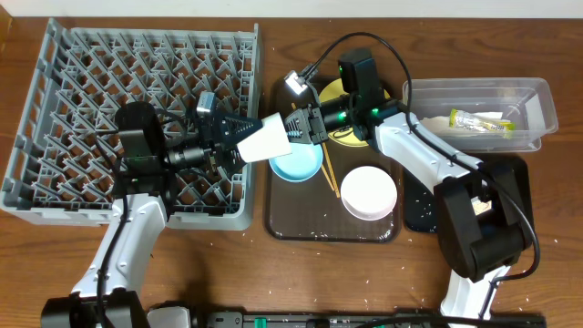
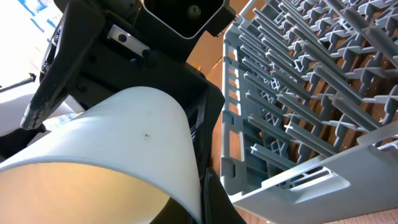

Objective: Sort waste into correct bins and load items into the dishwasher
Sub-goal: 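Grasp the cup with the left gripper and open the right gripper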

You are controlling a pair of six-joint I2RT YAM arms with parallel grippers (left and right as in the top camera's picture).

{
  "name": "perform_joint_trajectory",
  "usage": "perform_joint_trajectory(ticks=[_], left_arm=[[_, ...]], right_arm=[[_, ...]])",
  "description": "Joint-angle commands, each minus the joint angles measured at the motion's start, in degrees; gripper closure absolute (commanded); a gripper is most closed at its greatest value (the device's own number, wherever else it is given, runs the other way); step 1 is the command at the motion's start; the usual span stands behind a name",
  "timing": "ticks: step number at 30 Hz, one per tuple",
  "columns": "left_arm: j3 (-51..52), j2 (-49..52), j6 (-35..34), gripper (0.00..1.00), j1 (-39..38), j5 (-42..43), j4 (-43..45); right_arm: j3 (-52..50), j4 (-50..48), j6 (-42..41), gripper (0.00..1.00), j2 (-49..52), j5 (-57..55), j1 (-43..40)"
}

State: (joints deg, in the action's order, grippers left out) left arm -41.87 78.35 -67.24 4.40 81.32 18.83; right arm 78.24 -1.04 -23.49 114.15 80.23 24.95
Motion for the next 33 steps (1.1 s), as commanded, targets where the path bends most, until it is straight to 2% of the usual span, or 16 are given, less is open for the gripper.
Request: perform_joint_trajectory(ticks=[1,17,19,20,22,23,25,29,33], left_arm=[[-0.7,-0.1,1.0,0.16,0.1,3.8,0.4],[-0.7,-0.1,3.2,0.16,0.1,5.0,0.4],[-0.7,-0.1,3.2,0.19,0.1,5.0,0.4],[-0.7,-0.1,3.2,0.24,0.1,5.0,0.4],[-0.7,-0.1,3.2,0.37,0.1,5.0,0.4],[-0.7,-0.1,3.2,0.41,0.2,5.0,0.4],[-0.7,-0.1,3.2,0.45,0.2,5.0,0.4],[-0.7,-0.1,3.6,0.53,0.2,4.9,0.4],[-0.7,-0.1,3.6,0.56,0.5,3.9,1.1]], right_arm=[[0.3,-0.1,-0.3,0.99,0.2,-3.3,0.5],[0.3,-3.2,-3.5,0.99,0.2,-3.0,0.5],[0.3,-3.3,-3.5,0.99,0.2,-2.3,0.4],[0.3,-3.3,-3.5,0.99,0.2,-2.1,0.4],[0.3,-3.3,-3.5,0.89,0.2,-1.7,0.4],[0.3,-3.3,-3.5,0.80,0.2,-1.7,0.4],[0.3,-3.3,-3.5,0.63,0.2,-1.7,0.4],[0.3,-3.3,-3.5,0.45,0.2,-1.7,0.3],[0.3,-3.3,-3.0,0.28,0.2,-1.7,-1.3]])
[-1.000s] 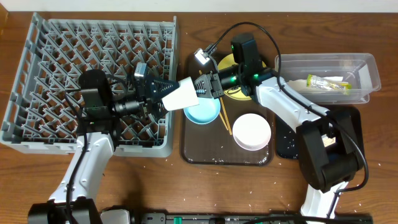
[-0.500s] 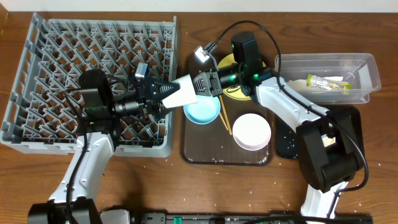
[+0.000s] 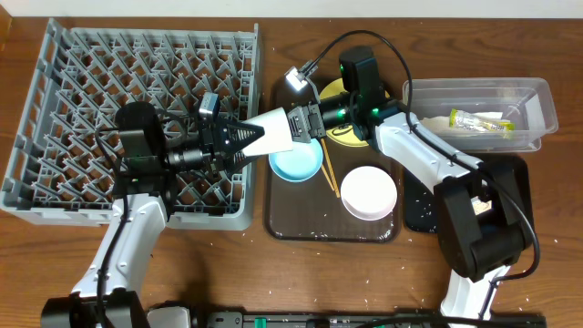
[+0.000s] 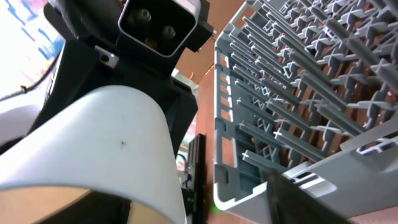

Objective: Sort waste into correct bins and load items into the dishwasher
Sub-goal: 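Grasp the cup with the left gripper and open the right gripper, then lower the cup into the dish rack with the left gripper and release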

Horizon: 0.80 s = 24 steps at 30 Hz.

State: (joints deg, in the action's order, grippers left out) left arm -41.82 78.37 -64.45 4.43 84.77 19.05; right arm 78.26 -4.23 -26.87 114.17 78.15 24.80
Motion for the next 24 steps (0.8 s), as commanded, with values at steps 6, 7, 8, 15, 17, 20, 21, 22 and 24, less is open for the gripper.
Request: perform_joint_trajectory(ticks=[6,7,8,15,17,20,21,22,24], left_arm=[[-0.8,-0.1,0.8,0.64,4.1,-0.7,6.4],[-0.8,-0.1,0.8,0.64,5.0,-1.2,7.3],[-0.8,-0.1,0.8,0.64,5.9,-1.9,7.9],[-0.8,-0.1,1.9,0.69,10.9,-11.2,8.5],[-1.0,-0.2,1.9,0.69,10.9,-14.3,8.5],[-1.9,-0.2,1.9,0.70,10.9,-17.1,8.0],[-2.4,-0.2,1.9,0.70,10.9,-17.7,7.7],[-3.3,-0.2,2.0,0.70,11.0,-18.2,6.8],[-5.3,-0.2,3.5,0.70,10.9,-18.7,4.4]], right_arm=[[0.3,0.9,1.6,0.01,0.1,-1.7,-7.1],[0.3,2.1,2.3,0.01,0.0,-2.7,-8.4],[0.3,3.8,3.1,0.01,-0.1,-4.3,-9.5],[0.3,24.9,17.5,0.01,-5.4,-22.2,-11.2],[0.3,29.9,20.3,0.01,-8.4,-28.6,-10.8],[0.3,35.4,21.8,0.01,-13.4,-38.1,-10.3],[0.3,36.9,21.8,0.01,-15.3,-41.3,-10.1],[0.3,38.3,21.8,0.01,-17.1,-44.5,-10.0],[0.3,40.1,21.8,0.01,-20.0,-48.7,-9.7]])
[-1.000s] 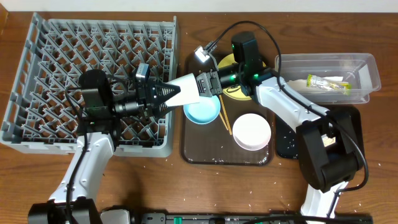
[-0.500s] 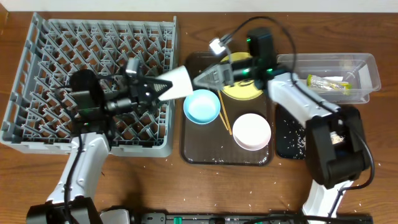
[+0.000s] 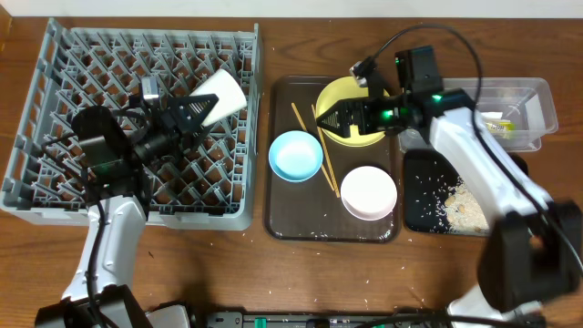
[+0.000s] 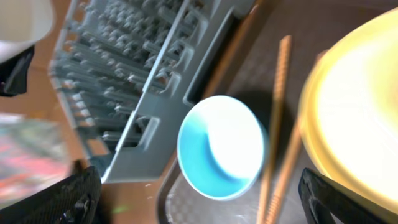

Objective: Sort waste into correct bins and load items into the dishwasher
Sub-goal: 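Lower the cup into the dish rack with the left gripper and release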

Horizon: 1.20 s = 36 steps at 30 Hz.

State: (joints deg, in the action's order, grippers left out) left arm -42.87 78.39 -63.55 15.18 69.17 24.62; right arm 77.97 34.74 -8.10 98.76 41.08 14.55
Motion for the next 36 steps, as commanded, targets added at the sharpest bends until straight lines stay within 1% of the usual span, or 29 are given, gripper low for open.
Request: perform_joint_trajectory(ticks=[1,3,5,6,8,10,13,16,20,23,29,36], left_arm=[[-5.3,-0.3,3.8,0.70,0.2,-3.5,-3.2],[-8.3,-0.6,7.5,0.70,0.1,-5.3,-10.3],[-12.1,-1.1,13.5,0.70,-0.1,-9.1,-21.0],[-15.9,-1.7,19.6,0.70,-0.7,-14.5,-32.2],[-20.3,-2.5,25.6,0.70,-2.0,-22.0,-44.1],[-24.9,-3.3,30.1,0.70,-3.8,-30.3,-54.9],[-30.1,-4.0,33.3,0.70,-7.1,-40.9,-67.1],[-32.0,-4.4,33.6,0.70,-11.0,-48.5,-75.2],[-32.0,-3.4,33.5,0.70,-16.0,-57.2,-84.9],[-31.7,-1.8,33.1,0.70,-18.6,-59.9,-90.0],[-29.1,1.6,33.0,0.70,-20.5,-59.8,-93.3],[-26.1,7.6,32.9,0.70,-20.7,-59.5,-92.1]], right_arm=[[0.6,1.9,3.0,0.01,-5.8,-13.6,0.8],[0.6,2.8,3.0,0.01,-7.7,-15.8,1.3],[0.6,3.1,3.0,0.01,-8.8,-16.3,1.4],[0.6,3.2,3.0,0.01,-9.2,-16.3,1.4],[0.6,3.5,3.0,0.01,-9.2,-16.2,1.4],[0.6,3.8,3.0,0.01,-9.2,-16.3,1.4],[0.6,3.8,3.0,0.01,-9.2,-16.5,1.4],[0.6,3.9,3.0,0.01,-9.2,-16.9,1.5],[0.6,4.4,3.0,0.01,-9.2,-17.1,1.8],[0.6,4.7,3.1,0.01,-9.2,-17.3,1.8],[0.6,4.9,3.1,0.01,-9.2,-17.3,2.0],[0.6,4.9,3.0,0.01,-9.1,-17.3,2.4]])
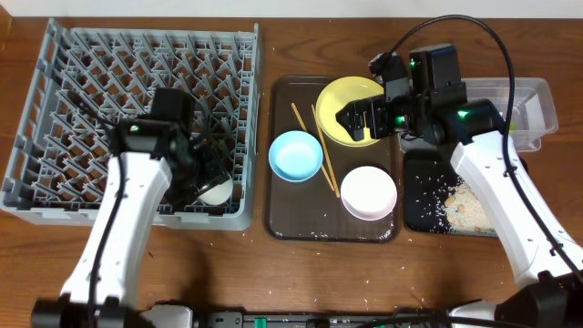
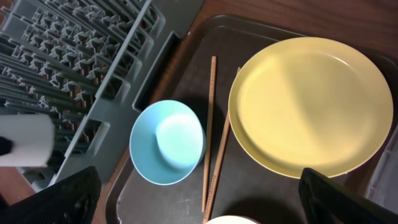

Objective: Sort waste into correct bins and load items into the dishwasher
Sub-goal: 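Lower the cup into the dish rack with the left gripper and release, then reach the left gripper toward the light-blue bowl on the tray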

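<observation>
A white cup (image 1: 216,193) lies low in the front right part of the grey dishwasher rack (image 1: 55,109). My left gripper (image 1: 208,175) is down on the cup and looks shut on it. The cup (image 2: 25,140) also shows at the left edge of the right wrist view. My right gripper (image 1: 353,121) hangs open and empty over the brown tray (image 1: 282,219). In the right wrist view, this gripper (image 2: 199,214) is above the blue bowl (image 2: 166,142), two chopsticks (image 2: 211,124) and a yellow plate (image 2: 311,106). A white bowl (image 1: 369,191) sits at the tray's front.
A clear bin (image 1: 537,96) holding a wrapper stands at the back right. In front of it is a black bin (image 1: 419,214) with rice-like scraps. Crumbs lie scattered on the wooden table's front.
My left arm has swung from the rack's back right to its front right, and the cup has gone from up in the air to down among the prongs. The right gripper stays open over the tray.
At first both grippers met at the white cup over the tray's left edge, the right one holding it. Then the left gripper had it between its fingers too. Later the left held it alone over the rack, the right open by the plate. Now the cup is in the rack.
</observation>
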You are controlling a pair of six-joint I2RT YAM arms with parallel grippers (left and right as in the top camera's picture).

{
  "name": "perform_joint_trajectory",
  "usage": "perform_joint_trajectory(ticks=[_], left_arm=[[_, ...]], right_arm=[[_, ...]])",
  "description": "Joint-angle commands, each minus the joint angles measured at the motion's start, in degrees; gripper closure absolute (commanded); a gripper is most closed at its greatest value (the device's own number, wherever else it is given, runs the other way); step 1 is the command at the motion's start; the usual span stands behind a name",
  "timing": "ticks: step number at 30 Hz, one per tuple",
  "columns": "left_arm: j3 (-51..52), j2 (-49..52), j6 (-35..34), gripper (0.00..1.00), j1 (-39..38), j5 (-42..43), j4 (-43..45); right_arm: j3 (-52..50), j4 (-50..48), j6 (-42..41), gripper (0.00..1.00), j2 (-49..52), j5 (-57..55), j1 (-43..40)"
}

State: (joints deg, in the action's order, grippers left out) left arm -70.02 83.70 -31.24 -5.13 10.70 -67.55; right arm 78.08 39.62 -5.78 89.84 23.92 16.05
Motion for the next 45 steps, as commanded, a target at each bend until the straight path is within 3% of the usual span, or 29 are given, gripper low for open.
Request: perform_joint_trajectory(ticks=[1,5,13,21,25,31,35,45], left_arm=[[1.3,3.3,0.6,0.70,-0.6,-0.9,0.4],[1.4,6.4,0.6,0.68,-1.7,-0.9,1.5],[1.3,8.8,0.6,0.18,-2.7,-0.9,2.9],[-2.4,7.7,1.1,0.16,-2.7,-0.9,0.3],[-5.9,5.0,1.3,0.16,-2.7,-0.9,-0.6],[-8.8,-1.9,1.5,0.16,-2.7,-1.0,2.9],[-8.8,-5.6,1.4,0.16,-2.7,-2.1,5.6],[-8.6,-6.5,1.4,0.17,-2.7,-2.8,6.3]], right_arm=[[0.5,0.1,0.7,0.01,-0.2,-0.2,0.9],[0.5,0.0,0.7,0.01,-0.2,-0.2,0.9],[0.5,-0.1,0.7,0.01,0.1,-0.3,3.1],[0.5,-0.4,-3.5,0.01,2.9,-6.0,7.3],[0.5,-1.4,-7.7,0.05,5.1,-6.7,8.8],[0.5,-3.5,-14.3,0.31,10.6,-9.3,11.1],[0.5,-4.1,-16.6,0.43,14.6,-9.6,12.0],[0.5,-4.1,-17.6,0.58,18.5,-10.6,13.2]])
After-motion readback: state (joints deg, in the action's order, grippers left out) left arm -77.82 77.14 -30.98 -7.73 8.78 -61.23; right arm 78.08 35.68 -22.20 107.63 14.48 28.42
